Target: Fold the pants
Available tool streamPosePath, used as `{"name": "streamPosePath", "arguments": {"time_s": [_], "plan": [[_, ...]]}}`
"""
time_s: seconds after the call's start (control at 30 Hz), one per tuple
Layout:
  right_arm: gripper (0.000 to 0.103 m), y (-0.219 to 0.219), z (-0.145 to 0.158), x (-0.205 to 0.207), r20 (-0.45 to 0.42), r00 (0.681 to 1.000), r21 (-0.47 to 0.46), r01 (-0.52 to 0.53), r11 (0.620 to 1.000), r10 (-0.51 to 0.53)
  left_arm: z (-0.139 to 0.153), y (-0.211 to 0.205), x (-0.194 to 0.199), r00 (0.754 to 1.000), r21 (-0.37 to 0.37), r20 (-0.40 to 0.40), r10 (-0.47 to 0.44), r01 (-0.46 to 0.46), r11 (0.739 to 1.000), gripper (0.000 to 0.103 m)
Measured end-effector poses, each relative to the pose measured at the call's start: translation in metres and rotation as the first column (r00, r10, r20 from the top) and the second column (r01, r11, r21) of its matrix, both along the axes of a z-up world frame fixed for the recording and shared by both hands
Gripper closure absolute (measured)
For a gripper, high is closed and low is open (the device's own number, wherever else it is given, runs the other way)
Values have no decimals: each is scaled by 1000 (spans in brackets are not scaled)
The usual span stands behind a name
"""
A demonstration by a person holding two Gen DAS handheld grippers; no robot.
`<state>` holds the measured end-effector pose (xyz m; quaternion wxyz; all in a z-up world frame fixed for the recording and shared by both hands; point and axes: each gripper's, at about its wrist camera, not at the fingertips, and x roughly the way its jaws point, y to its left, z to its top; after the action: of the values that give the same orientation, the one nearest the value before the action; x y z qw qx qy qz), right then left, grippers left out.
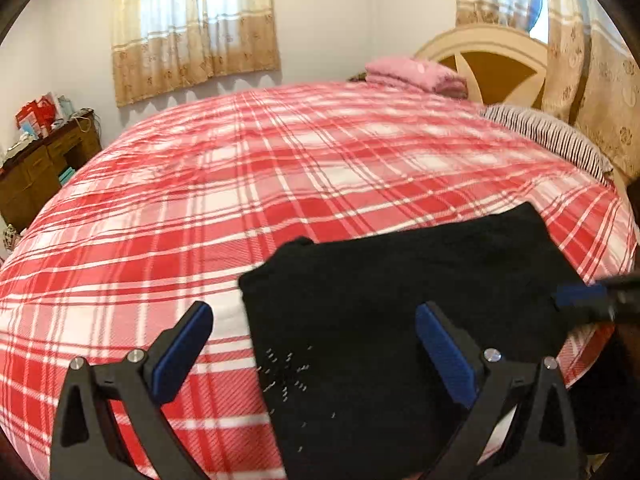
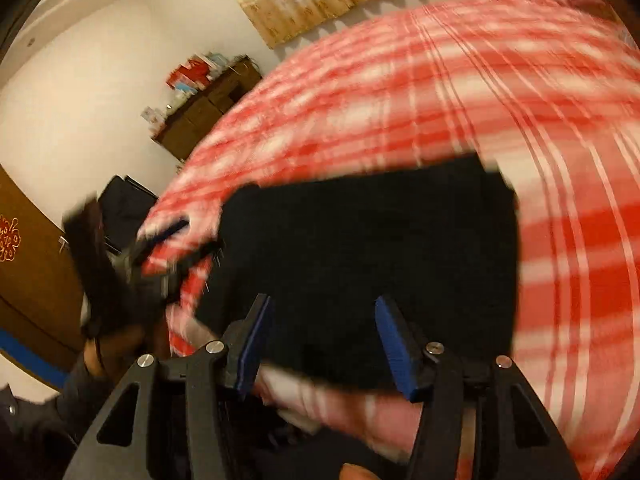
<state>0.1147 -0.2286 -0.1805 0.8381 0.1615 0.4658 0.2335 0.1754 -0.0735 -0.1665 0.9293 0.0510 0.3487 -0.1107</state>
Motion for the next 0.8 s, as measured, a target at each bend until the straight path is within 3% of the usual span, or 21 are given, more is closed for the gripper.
{"name": "streamPosePath", "arguments": {"time_s": [0.1, 0.17, 0.37, 0.53, 0.67, 0.8], "plan": [[49, -7, -11, -1, 9, 1000, 34, 9, 999, -9, -21, -18, 10, 997, 53, -72, -31, 34, 998, 0], [49, -9, -10, 0, 8, 1000, 45, 5, 999, -6, -27, -23, 8, 998, 79, -63, -23, 28, 996, 0], [48, -21, 11, -10, 87, 996, 84, 28, 996, -35, -11, -1, -7, 999, 42, -46, 16, -14, 999, 0], [48, -46, 20, -7, 128, 982, 93, 129, 987, -140, -17, 19, -9, 997, -5, -62, 52, -53, 999, 0], [48, -52, 14, -1, 114, 970, 21, 214, 977, -215, -24, 25, -6, 994, -42, -85, 62, -66, 997, 0], [48, -48, 8, 5, 121, 966, -38, 233, 972, -227, -33, 26, -4, 993, -62, -105, 56, -63, 996, 0]]}}
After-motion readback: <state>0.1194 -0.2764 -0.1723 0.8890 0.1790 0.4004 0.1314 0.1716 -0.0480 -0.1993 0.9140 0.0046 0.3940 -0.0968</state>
